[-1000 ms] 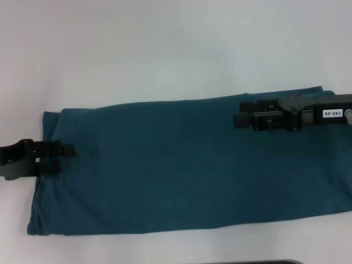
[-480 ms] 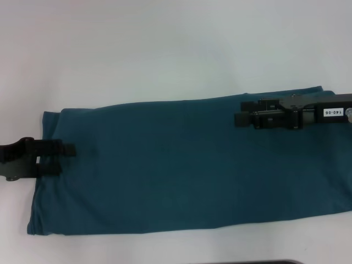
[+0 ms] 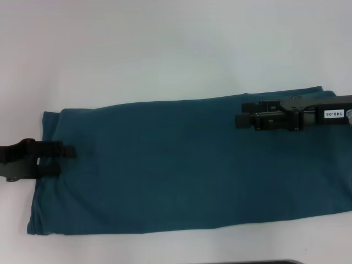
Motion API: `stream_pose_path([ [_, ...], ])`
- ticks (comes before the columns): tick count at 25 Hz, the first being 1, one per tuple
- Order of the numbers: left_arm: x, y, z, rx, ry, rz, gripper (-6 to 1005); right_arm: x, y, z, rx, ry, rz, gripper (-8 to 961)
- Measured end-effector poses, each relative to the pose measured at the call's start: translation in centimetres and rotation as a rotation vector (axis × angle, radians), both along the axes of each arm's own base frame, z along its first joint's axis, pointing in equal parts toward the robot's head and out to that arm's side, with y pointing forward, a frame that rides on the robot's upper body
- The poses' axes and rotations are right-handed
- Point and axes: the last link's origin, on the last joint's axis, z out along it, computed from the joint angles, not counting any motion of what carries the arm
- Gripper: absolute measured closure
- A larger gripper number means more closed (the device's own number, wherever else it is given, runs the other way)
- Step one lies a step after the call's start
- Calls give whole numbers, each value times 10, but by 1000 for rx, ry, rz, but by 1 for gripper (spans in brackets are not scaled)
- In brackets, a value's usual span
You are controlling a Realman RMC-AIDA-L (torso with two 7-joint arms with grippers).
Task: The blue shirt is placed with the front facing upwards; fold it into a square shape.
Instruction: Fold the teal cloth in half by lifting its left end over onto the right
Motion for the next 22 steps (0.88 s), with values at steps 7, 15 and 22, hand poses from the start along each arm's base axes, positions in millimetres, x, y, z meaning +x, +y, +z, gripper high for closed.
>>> stream_pose_path([
  [7,9,-1,12,11,-39,-44,248,0,0,0,-1,0,-3,148],
  [15,10,-1,15,13,-48,-51,248,1,0,0,2,-2,-6,149],
  [22,3,2,20,37,-7,-24,248,1,0,-2,-2,2,-13,150],
])
